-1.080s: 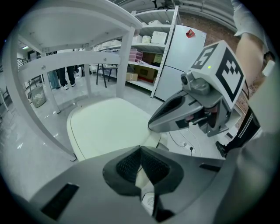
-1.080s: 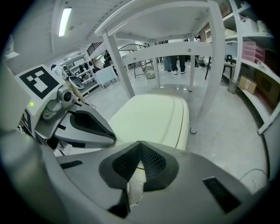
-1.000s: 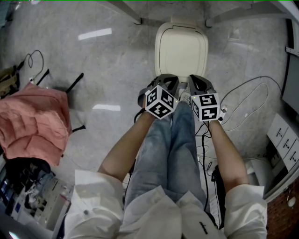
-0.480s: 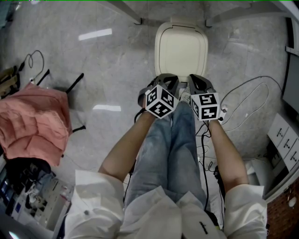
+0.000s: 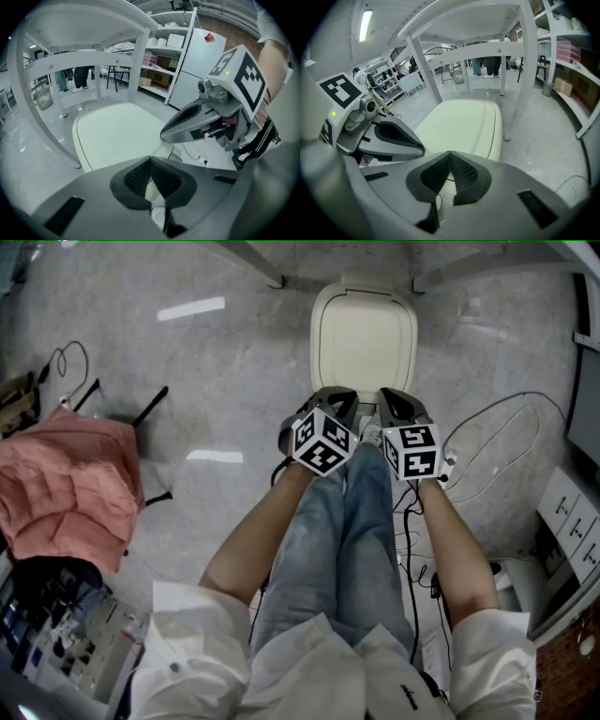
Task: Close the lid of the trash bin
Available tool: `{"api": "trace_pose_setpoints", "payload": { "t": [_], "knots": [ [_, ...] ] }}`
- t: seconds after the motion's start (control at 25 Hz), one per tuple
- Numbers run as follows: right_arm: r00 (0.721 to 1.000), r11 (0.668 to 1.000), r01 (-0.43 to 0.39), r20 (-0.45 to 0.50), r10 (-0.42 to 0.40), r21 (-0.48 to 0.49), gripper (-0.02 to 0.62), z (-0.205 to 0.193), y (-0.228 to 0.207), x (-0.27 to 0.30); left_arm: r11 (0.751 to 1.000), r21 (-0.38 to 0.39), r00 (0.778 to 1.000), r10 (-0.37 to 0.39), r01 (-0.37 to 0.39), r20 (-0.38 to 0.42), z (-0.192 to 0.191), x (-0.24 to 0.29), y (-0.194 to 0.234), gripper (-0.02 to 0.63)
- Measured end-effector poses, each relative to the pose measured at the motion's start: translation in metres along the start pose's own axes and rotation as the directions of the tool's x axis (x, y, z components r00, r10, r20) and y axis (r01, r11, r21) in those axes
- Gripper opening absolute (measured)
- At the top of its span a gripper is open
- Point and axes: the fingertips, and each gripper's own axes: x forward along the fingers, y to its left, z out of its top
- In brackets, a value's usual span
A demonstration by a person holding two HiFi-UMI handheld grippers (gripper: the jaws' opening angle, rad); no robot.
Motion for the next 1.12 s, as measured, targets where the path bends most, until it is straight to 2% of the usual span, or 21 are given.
{"api": "trace_pose_setpoints", "payload": {
  "t": [0.16,0.56,0.8,1.12],
  "knots": [
    [1.000,0.999,-0.002,0.004,0.002,0.034,0.018,0.000,-0.001,-0.001,1.000,-0.004,1.000,0.007,-0.007,0.000,0.001,0.000,0.000,0.025],
    [1.000,0.999,-0.001,0.003,0.001,0.045,0.018,0.000,-0.001,-0.001,1.000,-0.021,1.000,0.005,-0.005,0.004,0.000,0.000,0.000,0.025],
    [1.000,0.995,0.005,0.003,-0.005,0.099,0.018,0.000,-0.001,-0.001,0.997,-0.074,0.999,0.012,-0.010,0.029,0.002,-0.003,0.002,0.025],
    [0.999,0.990,0.005,0.041,-0.011,0.143,0.018,0.016,0.007,-0.015,0.996,-0.082,0.995,0.031,-0.023,0.099,0.022,-0.019,0.004,0.025]
  ]
}}
